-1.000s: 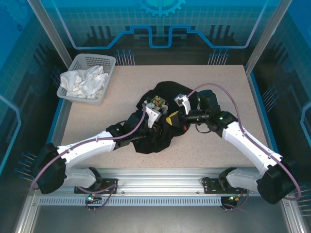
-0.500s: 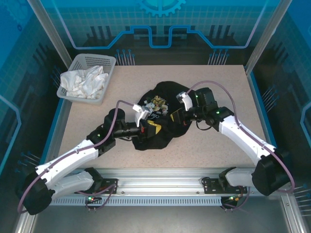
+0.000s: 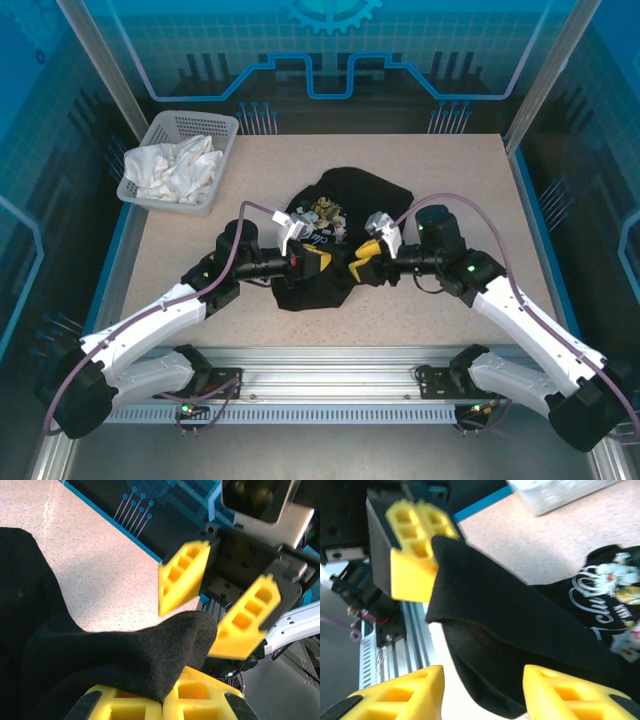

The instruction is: Fold the inside-out t-shirt

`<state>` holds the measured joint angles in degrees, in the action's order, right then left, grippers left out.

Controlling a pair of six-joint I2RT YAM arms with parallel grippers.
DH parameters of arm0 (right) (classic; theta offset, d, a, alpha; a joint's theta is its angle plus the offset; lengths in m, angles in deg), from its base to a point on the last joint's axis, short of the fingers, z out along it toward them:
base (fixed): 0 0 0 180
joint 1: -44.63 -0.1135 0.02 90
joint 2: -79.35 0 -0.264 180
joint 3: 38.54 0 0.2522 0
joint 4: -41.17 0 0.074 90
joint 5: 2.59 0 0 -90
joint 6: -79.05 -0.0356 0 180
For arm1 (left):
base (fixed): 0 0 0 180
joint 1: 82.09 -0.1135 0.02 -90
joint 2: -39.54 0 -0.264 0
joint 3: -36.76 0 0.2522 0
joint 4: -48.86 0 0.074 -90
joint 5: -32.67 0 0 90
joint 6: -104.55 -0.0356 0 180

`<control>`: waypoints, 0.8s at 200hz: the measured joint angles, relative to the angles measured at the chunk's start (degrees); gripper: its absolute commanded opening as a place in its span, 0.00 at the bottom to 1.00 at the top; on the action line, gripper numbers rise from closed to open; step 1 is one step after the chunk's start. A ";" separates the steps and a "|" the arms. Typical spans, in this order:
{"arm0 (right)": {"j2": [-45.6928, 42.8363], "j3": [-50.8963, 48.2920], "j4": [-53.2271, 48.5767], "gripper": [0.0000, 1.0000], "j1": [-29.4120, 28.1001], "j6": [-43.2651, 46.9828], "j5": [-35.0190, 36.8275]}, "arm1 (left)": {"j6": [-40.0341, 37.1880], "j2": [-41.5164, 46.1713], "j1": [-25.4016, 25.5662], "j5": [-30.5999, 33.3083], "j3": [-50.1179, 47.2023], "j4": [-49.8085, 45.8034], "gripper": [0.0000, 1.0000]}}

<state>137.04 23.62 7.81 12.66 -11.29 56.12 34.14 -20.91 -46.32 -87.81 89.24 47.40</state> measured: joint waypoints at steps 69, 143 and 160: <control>6.05 -3.76 7.54 0.00 -2.62 1.68 -0.39 | 0.28 0.96 -0.92 1.92 -0.44 -0.37 0.00; 11.76 -6.25 27.21 0.00 -14.47 -6.25 4.02 | 5.38 3.98 -9.92 17.66 -2.08 -12.57 0.36; 17.66 -5.92 30.36 0.00 -17.55 -8.57 6.40 | 5.75 5.73 -10.51 22.51 -2.23 -17.92 0.44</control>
<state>154.70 17.70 38.17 -4.89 -19.86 62.53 39.89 -15.18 -56.83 -65.30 87.01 29.48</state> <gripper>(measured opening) 0.051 0.395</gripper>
